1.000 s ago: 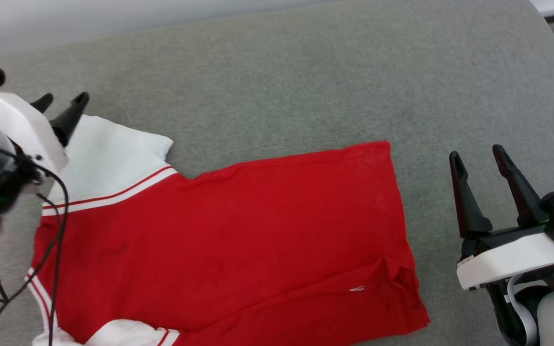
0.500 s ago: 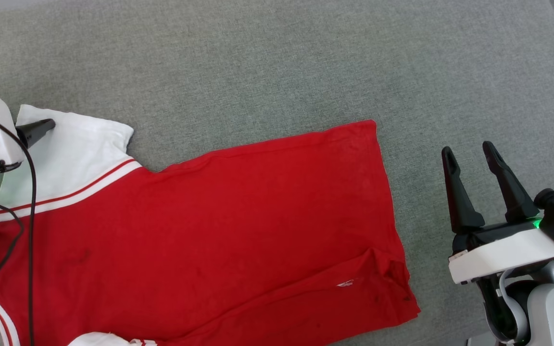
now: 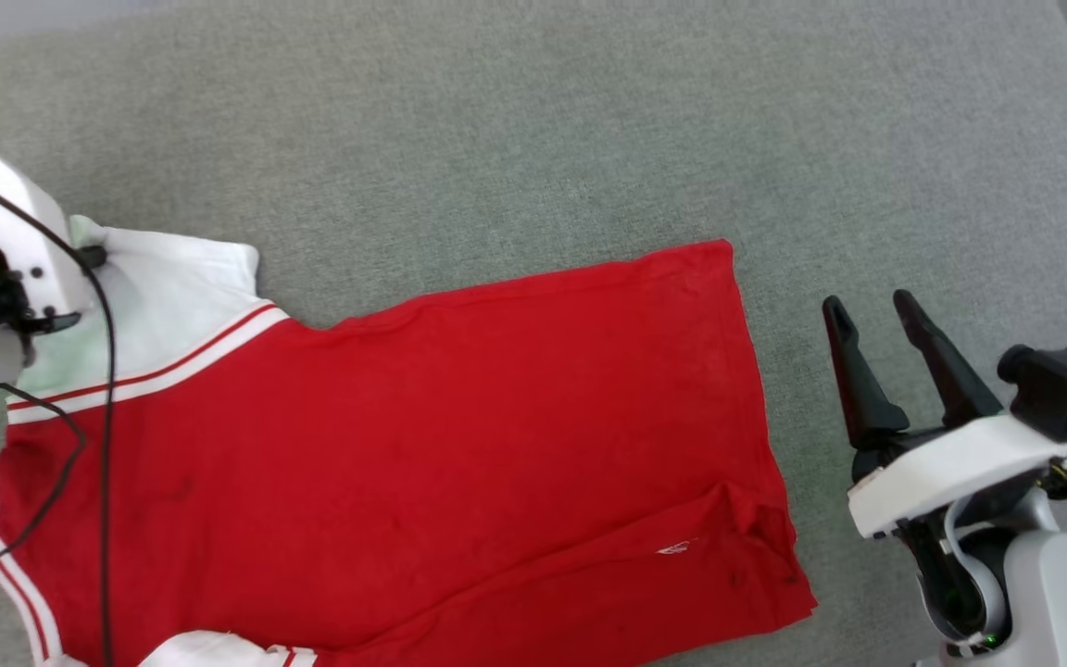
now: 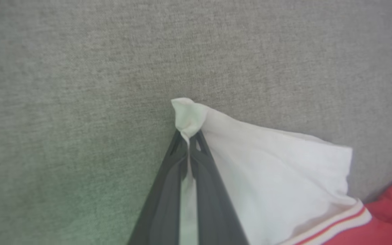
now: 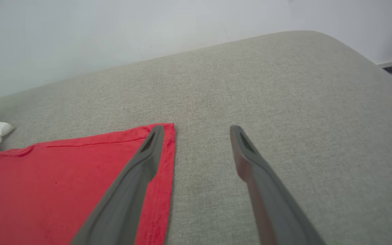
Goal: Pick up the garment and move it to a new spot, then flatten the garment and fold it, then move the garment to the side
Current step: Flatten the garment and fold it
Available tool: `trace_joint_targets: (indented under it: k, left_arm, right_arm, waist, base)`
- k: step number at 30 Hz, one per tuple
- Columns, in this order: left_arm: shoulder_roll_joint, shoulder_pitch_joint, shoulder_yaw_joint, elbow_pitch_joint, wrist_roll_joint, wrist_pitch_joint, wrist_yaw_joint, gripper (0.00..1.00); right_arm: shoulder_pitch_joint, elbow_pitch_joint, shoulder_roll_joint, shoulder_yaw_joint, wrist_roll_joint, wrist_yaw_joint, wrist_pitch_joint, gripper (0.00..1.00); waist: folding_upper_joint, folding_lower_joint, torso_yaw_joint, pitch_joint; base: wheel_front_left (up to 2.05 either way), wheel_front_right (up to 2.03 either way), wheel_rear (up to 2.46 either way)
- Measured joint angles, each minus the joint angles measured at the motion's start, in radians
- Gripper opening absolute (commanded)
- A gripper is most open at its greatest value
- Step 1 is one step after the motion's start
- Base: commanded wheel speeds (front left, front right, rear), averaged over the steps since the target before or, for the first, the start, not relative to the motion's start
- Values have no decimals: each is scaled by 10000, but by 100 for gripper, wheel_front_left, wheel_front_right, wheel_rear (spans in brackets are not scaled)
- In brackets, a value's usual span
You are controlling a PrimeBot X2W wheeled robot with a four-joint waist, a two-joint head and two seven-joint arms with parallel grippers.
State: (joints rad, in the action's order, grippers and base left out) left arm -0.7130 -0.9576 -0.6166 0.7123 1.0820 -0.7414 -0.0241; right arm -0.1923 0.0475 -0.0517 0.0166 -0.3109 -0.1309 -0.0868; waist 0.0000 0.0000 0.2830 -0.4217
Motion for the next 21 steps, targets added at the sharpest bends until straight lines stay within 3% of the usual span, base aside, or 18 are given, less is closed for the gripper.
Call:
trace_joint_targets:
  k: [5, 12, 21]
  left_arm:
    - [276, -6, -226, -100, -368, 614, -194, 0]
    - [834, -370, -558, -704, -917, 1484, -464, 0]
    - [1312, -560, -819, -1524, -1116, 1910, -642, 0]
  right_arm:
    - [-561, -928, -69, 61, -314, 0, -1243, 100]
    - [-1903, -2514, -1095, 339, -936, 0, -4217, 100]
    - [-3426, -3873, -1868, 686, -738, 0, -5956, 100]
  waist:
    - [0, 2, -315, 370]
    - [0, 1, -1242, 843]
    - [0, 1, -2340, 844]
  base:
    - [0, 0, 0]
    - [0, 0, 0]
    - [0, 0, 0]
